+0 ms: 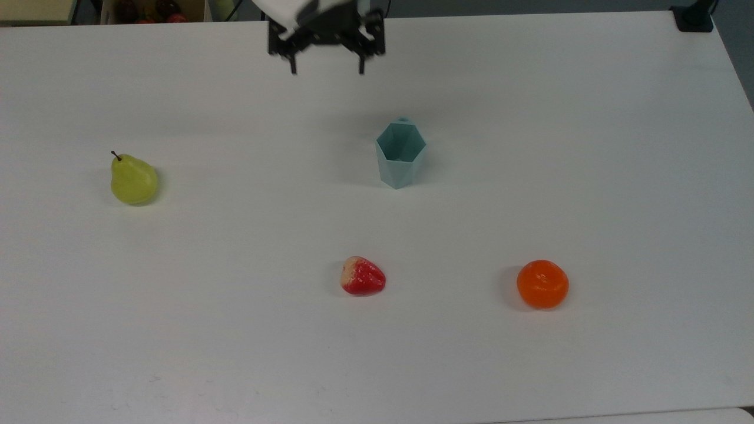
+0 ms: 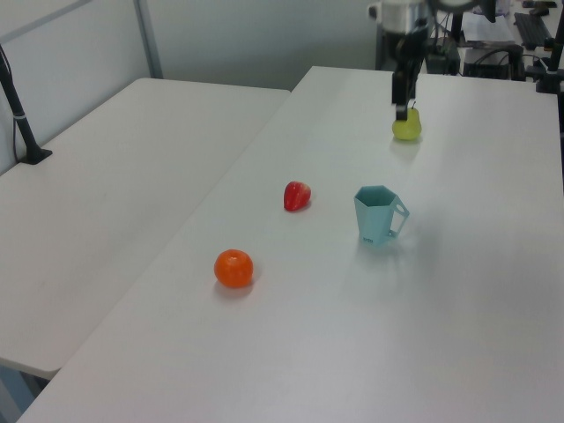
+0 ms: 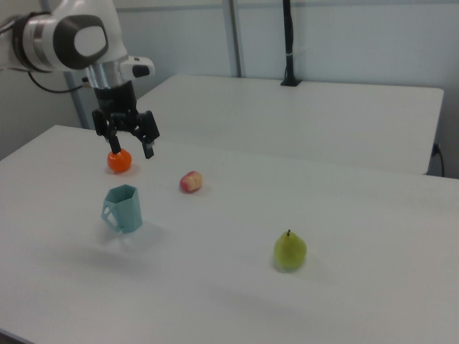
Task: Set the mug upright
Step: 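Open the gripper and lift it away from the upright mug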
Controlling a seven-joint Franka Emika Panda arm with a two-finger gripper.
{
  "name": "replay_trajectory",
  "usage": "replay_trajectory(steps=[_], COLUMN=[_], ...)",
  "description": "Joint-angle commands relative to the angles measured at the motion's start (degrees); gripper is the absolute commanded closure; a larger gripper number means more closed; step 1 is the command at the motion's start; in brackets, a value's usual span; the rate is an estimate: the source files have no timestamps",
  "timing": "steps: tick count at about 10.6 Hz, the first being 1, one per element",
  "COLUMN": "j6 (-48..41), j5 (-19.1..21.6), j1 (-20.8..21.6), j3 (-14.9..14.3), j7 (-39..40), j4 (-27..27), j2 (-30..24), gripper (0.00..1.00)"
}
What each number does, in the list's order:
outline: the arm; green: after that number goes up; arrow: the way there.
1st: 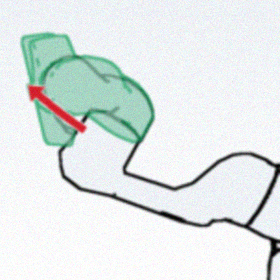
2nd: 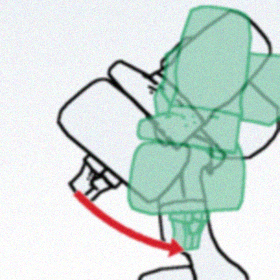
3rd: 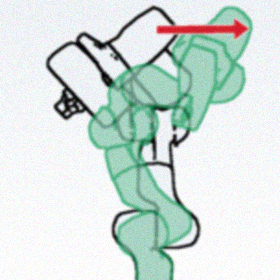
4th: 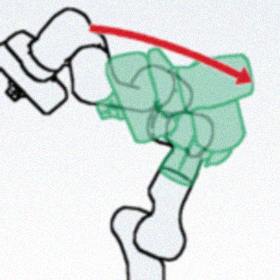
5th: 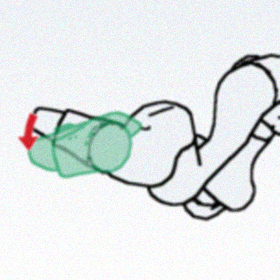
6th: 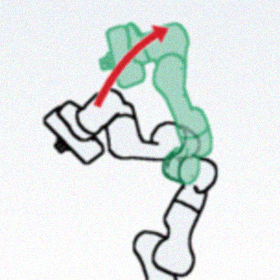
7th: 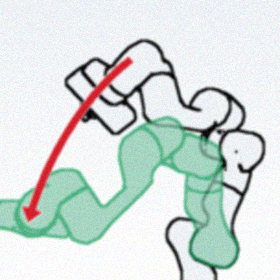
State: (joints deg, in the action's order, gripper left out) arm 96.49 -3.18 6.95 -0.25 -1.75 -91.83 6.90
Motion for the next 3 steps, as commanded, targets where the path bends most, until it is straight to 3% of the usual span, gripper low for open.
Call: replay_trajectory(steps=[1,3], j6=[-4.2,-4.6], j5=[-0.4,-0.4], j1=[-2.1,-2.2], j3=[-0.2,-0.3], j7=[-1.6,-1.6], j4=[-2.1,-2.0], j2=[-5.6,-5.8], gripper=[0.0,0.0])
